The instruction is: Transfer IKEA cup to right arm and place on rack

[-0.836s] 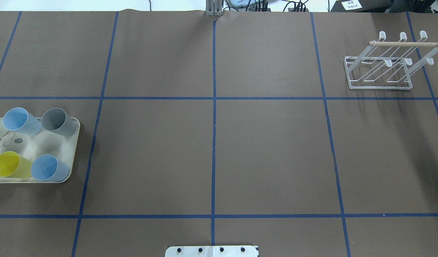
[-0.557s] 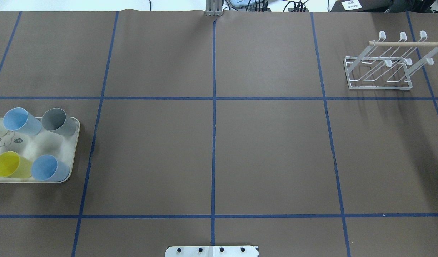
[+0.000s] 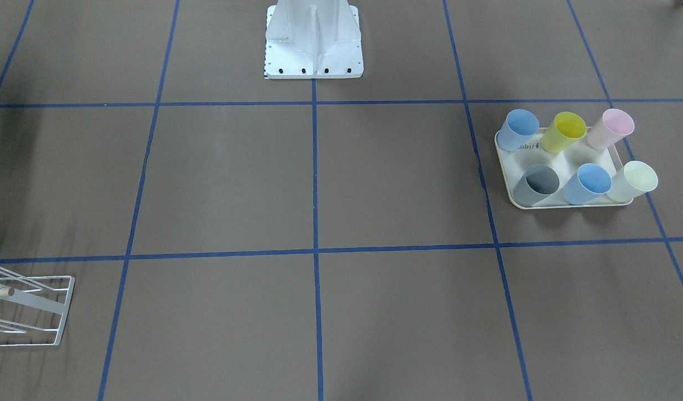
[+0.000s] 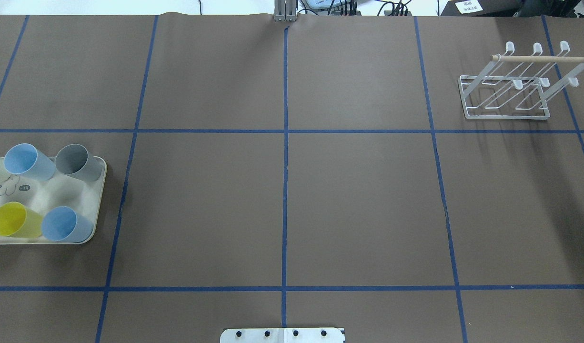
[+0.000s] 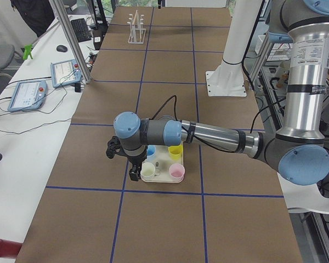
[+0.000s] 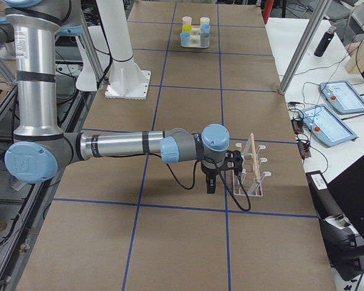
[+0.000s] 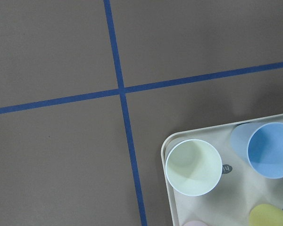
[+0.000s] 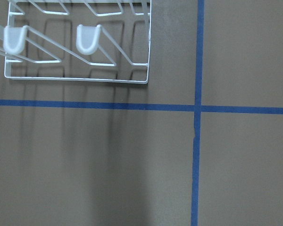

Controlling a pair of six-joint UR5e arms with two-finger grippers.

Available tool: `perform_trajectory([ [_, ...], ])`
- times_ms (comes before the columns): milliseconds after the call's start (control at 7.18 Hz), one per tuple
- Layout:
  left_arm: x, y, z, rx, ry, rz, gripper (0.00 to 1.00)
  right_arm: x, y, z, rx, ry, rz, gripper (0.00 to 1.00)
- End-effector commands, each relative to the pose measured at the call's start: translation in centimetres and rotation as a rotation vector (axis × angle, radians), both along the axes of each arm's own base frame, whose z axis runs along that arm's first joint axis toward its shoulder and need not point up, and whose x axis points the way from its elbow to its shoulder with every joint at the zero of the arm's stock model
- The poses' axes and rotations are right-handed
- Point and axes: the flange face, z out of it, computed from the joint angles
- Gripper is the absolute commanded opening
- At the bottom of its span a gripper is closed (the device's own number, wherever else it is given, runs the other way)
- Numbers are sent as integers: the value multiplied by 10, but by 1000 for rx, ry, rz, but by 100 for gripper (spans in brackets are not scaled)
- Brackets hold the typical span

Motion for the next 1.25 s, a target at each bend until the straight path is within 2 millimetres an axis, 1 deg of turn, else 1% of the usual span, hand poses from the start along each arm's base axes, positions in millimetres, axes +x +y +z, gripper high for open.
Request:
perform_trajectory([
  [0,13,-2,4,3,-2,27,100,1,4,4,-2,0,0,100],
  [139,24,-4,2,47,2,41,100,-1,5,9,-12,5,-3,100],
  [279,36,3,24,4,-1,48,100,-1,6,8,-9,1,-5,100],
  [418,50,1,38,13,1,70,100,-8,5,7,-10,0,-18,100],
  [557,60,-3,58,35,4,83,100,-17,4,5,-4,0,-36,100],
  [697,75,-4,73,44,8,90,100,-26,4,4,0,0,-55,100],
  [836,96,-4,84,20,10,89,100,-33,4,3,1,1,-68,100],
  [976,99,-4,91,26,12,88,99,-38,4,3,1,1,-79,100],
  [1115,100,-6,100,16,10,89,96,-41,4,4,0,3,-85,100],
])
